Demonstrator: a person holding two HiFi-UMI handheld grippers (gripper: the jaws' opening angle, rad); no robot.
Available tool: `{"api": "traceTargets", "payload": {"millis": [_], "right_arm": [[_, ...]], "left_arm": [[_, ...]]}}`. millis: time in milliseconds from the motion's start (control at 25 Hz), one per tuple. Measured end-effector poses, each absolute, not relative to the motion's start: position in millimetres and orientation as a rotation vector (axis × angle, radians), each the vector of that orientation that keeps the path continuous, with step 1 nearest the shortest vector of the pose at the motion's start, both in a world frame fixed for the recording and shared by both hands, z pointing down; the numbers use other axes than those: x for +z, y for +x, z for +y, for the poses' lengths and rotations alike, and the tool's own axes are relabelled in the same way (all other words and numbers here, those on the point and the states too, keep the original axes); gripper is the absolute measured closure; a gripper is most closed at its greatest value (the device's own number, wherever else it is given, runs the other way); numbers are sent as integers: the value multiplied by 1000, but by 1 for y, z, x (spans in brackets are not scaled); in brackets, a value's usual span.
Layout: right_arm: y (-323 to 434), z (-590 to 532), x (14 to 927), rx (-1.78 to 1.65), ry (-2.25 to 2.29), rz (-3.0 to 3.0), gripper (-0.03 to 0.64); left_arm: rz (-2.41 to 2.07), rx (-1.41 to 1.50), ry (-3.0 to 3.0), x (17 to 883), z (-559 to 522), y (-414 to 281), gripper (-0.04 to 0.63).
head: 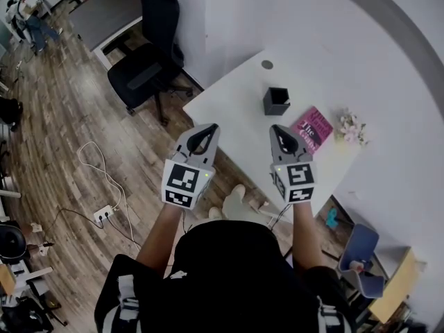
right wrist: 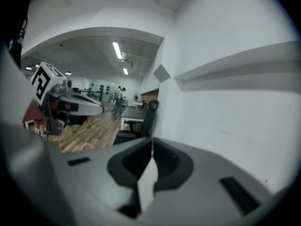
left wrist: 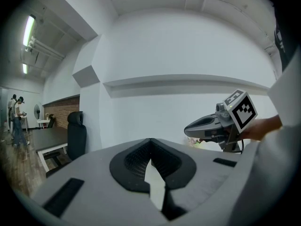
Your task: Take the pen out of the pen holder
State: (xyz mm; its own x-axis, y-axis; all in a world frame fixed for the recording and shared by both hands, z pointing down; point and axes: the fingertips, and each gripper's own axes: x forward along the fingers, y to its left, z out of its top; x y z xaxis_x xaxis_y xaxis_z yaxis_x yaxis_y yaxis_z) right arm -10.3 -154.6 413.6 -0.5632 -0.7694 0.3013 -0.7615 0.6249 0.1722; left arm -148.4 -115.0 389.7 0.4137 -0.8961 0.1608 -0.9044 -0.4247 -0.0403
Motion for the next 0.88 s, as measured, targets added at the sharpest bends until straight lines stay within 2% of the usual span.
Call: {"api": "traceTargets", "payload": {"millis": [880], "right_arm": [[46,-266,472,164,1197,-2438,581]], "left_arm": [[-1533,357,2594,429,-233,-81,572]]}}
